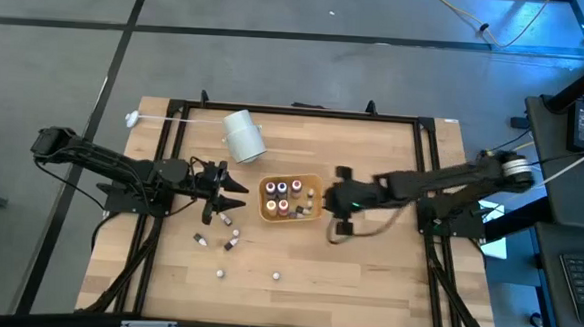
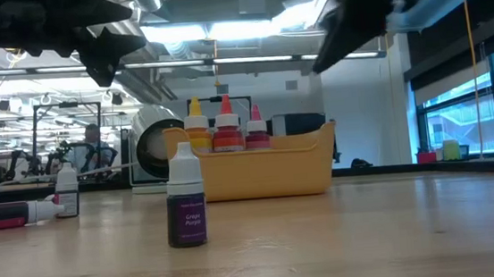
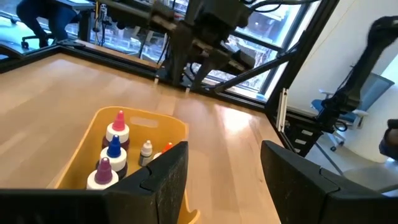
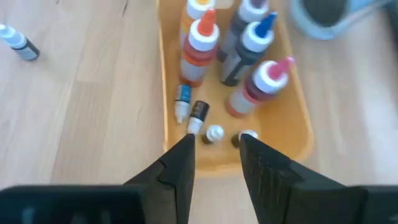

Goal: Pick & Place food coloring
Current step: Put the small black ink bottle into the yellow bin

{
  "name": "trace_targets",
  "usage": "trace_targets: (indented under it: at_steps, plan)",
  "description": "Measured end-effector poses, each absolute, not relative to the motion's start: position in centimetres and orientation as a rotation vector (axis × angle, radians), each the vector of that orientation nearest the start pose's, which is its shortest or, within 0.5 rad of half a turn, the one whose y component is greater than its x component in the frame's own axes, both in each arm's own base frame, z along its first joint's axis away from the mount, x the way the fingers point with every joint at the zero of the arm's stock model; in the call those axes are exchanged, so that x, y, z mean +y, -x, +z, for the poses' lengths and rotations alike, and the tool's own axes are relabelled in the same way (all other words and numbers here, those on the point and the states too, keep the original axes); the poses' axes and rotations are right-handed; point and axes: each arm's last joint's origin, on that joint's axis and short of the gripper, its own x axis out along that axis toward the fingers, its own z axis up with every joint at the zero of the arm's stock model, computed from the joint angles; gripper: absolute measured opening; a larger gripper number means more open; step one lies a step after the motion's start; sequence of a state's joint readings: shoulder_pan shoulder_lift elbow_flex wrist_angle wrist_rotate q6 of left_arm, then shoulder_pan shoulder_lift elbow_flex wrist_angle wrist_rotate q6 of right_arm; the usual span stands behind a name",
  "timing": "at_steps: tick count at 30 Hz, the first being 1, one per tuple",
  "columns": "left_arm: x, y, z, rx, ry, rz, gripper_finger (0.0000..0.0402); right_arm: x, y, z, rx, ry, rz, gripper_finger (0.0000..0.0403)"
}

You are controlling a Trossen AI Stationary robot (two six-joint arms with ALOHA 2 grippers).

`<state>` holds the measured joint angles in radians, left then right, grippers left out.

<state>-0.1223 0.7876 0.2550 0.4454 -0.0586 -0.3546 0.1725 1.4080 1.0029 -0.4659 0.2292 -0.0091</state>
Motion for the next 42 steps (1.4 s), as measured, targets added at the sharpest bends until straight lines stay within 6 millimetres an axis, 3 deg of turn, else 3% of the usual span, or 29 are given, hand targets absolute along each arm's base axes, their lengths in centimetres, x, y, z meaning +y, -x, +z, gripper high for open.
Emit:
trace_targets:
  at_steps: [5,8,11,15,21,26,36,42]
  plan:
    - [-2.2,-17.1,21.7,0.03,0.295,-0.093,0.0196,5.2,-24.4,24.6,0.681,0.191,-0.117,0.0129]
    - [-2.8,-17.1,21.9,0.067,0.262,-0.184,0.0196,5.0,-22.9,23.8,0.616,0.183,-0.125,0.013]
    - [-3.2,-17.3,22.1,0.177,0.342,-0.187,0.0196,4.8,-22.1,23.0,0.576,0.168,-0.127,0.013]
    - [-4.0,-17.7,22.2,0.344,0.453,-0.15,0.0196,4.6,-21.9,22.1,0.543,0.183,-0.124,0.0129]
    - [-6.0,-19.2,23.2,0.467,0.363,-0.167,0.0196,4.2,-21.8,21.5,0.549,0.206,-0.134,0.0129]
    - [-7.6,-20.6,23.3,0.632,0.334,-0.082,0.0196,3.9,-21.9,21.5,0.55,0.201,-0.148,0.0129]
    - [-12.3,-25.2,24.1,0.677,0.166,-0.191,0.0196,3.7,-21.9,21.6,0.541,0.196,-0.153,0.0129]
    - [-14.6,-28.0,22.7,0.659,0.033,-0.247,0.0196,3.8,-22.0,21.6,0.536,0.193,-0.152,0.0129]
